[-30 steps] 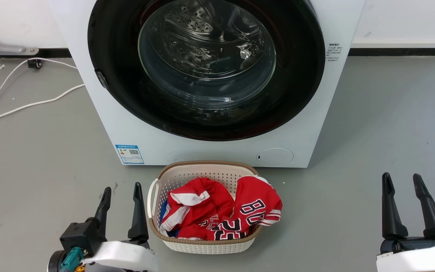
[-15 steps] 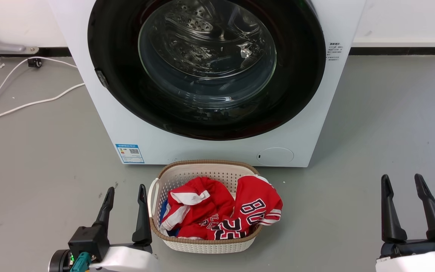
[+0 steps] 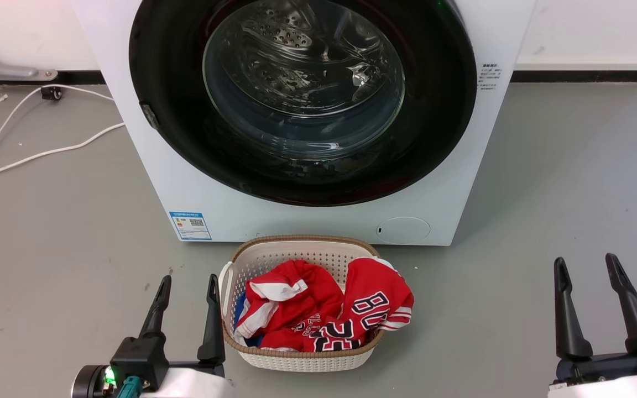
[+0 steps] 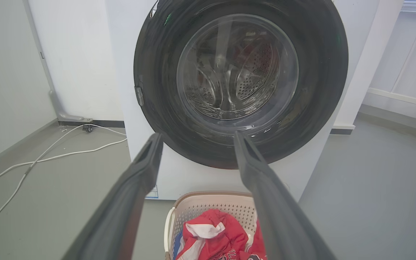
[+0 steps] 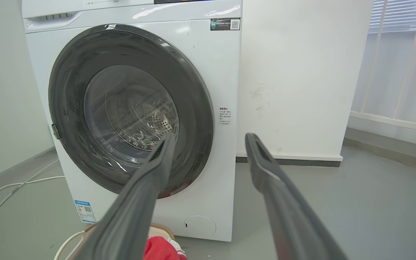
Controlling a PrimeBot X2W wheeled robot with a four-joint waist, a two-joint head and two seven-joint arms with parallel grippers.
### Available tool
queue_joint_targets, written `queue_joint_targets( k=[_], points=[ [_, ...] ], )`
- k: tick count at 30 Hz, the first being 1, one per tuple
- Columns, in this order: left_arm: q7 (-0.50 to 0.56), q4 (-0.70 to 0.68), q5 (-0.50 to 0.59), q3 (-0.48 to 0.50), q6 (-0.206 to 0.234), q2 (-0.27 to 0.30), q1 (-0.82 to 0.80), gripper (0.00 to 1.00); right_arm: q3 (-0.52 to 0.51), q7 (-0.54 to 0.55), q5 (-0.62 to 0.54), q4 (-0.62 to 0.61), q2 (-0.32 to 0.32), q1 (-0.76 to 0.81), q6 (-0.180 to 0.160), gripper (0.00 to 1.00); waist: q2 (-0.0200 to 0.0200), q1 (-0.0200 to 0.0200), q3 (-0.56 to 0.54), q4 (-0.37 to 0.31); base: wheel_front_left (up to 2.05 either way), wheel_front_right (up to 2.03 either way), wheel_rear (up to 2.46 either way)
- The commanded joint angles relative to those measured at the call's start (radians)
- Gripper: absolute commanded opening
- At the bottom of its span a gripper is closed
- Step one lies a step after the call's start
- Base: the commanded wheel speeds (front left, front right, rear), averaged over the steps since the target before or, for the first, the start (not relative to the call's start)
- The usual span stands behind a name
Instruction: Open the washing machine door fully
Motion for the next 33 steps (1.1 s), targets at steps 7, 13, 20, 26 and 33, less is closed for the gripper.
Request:
queue_joint_targets(
  k=[7, 13, 20, 26, 33],
  points=[
    [-0.018, -0.004, 0.045, 0.002, 0.004, -0.003, 0.015, 1.00, 0.002, -0.015, -0.029, -0.016, 0.001, 0.020, 0.000, 1.00, -0.0001, -0.0001, -0.001, 0.001, 0.00, 0.00, 0.00],
    [-0.016, 0.000, 0.027, -0.001, 0.007, -0.003, 0.014, 1.00, 0.001, -0.015, 0.015, -0.003, 0.001, 0.018, 0.000, 1.00, -0.0001, -0.0001, -0.001, 0.001, 0.00, 0.00, 0.00],
    [-0.016, 0.004, 0.020, -0.001, 0.009, -0.003, 0.014, 1.00, 0.005, -0.015, 0.035, 0.007, 0.001, 0.016, 0.000, 1.00, -0.0001, -0.0001, -0.003, 0.002, 0.00, 0.00, 0.00],
    [-0.016, 0.006, 0.018, 0.002, 0.009, -0.003, 0.016, 1.00, 0.007, -0.015, 0.040, 0.010, 0.001, 0.018, 0.000, 1.00, -0.0001, -0.0001, -0.004, 0.004, 0.00, 0.00, 0.00],
    [-0.016, 0.008, 0.019, 0.005, 0.009, -0.003, 0.016, 1.00, 0.009, -0.015, 0.035, 0.010, 0.001, 0.017, 0.000, 1.00, -0.0001, -0.0001, -0.003, 0.003, 0.00, 0.00, 0.00]
  ],
)
